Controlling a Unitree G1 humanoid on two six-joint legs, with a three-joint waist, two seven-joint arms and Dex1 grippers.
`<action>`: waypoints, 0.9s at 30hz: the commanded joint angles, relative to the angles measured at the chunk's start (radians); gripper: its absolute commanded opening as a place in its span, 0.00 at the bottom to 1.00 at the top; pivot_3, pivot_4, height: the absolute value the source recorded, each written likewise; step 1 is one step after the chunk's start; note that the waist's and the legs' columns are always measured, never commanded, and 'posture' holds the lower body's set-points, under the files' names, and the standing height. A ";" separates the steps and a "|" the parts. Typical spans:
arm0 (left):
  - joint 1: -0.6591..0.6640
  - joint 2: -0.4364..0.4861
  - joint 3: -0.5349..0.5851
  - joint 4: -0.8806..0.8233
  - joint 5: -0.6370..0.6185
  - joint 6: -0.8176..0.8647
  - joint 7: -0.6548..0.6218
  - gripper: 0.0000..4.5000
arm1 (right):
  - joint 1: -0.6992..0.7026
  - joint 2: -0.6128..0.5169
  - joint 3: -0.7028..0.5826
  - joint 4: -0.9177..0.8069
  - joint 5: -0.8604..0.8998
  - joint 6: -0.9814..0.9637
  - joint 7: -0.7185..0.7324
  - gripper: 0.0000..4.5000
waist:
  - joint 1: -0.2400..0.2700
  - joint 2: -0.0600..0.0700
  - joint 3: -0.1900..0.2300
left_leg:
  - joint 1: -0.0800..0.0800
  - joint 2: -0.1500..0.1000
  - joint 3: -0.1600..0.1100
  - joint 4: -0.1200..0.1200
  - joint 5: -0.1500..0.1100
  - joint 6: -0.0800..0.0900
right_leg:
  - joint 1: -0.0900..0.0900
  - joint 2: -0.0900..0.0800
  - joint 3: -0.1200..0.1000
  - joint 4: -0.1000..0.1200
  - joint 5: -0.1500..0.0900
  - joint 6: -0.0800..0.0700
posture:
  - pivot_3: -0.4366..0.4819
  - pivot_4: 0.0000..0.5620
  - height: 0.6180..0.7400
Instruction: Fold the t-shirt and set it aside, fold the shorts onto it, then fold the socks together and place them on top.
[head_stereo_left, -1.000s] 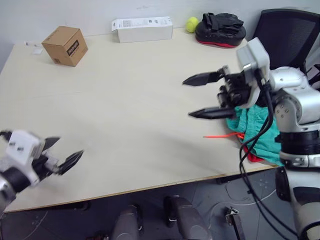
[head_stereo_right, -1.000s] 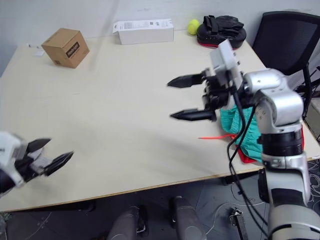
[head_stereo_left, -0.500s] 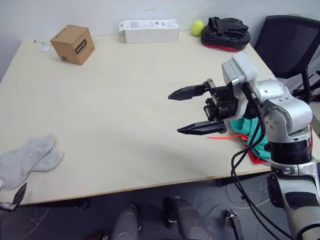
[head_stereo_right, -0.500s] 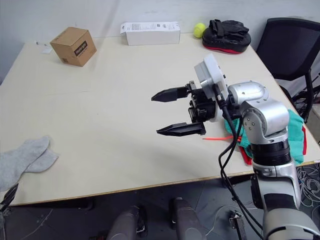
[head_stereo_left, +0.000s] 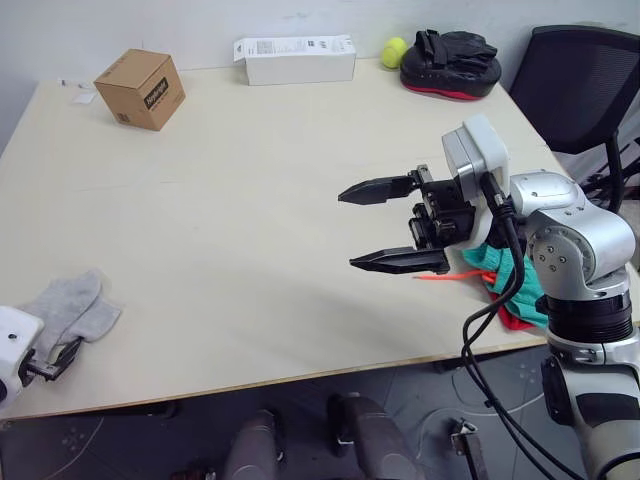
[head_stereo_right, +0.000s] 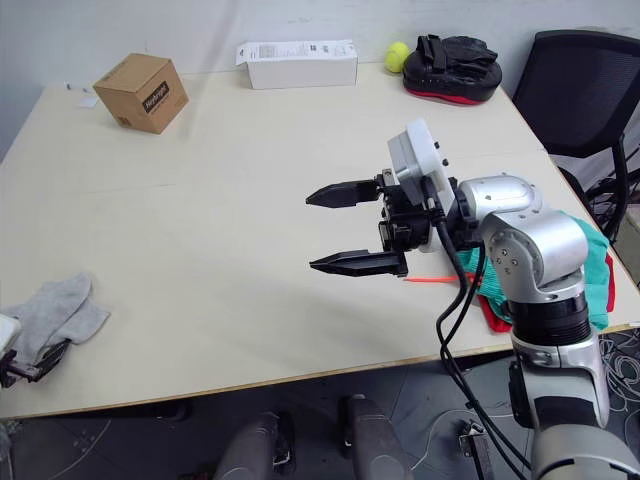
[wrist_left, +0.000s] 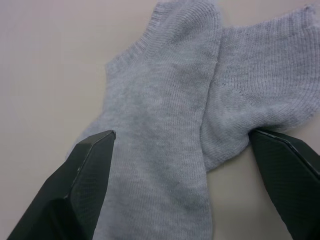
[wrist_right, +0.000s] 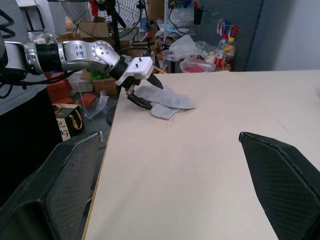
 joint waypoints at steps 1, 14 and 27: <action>0.000 0.004 -0.019 0.075 0.025 0.002 0.012 0.66 | -0.004 -0.024 -0.045 -0.043 0.029 0.000 -0.018 1.00 | -0.003 0.000 0.000 | 0.000 0.000 0.000 0.000 0.000 0.000 | 0.000 0.000 0.000 0.000 0.000 0.000 | 0.48 0.27 1.00; -0.180 0.060 -0.109 0.155 -0.026 -0.010 -0.065 0.01 | 0.047 -0.078 -0.057 -0.092 0.027 0.007 -0.087 1.00 | 0.003 0.001 0.000 | 0.003 0.000 0.000 0.000 0.005 -0.001 | 0.001 0.001 0.001 0.003 0.002 -0.003 | 0.48 0.27 1.00; -0.658 0.000 -0.737 -0.264 -0.086 0.243 -0.232 0.01 | 0.277 -0.183 -0.093 -0.207 -0.050 -0.070 -0.143 1.00 | 0.024 -0.001 -0.001 | -0.002 -0.002 0.002 0.001 0.005 0.001 | 0.001 0.001 0.003 -0.003 0.007 0.005 | 0.48 0.27 1.00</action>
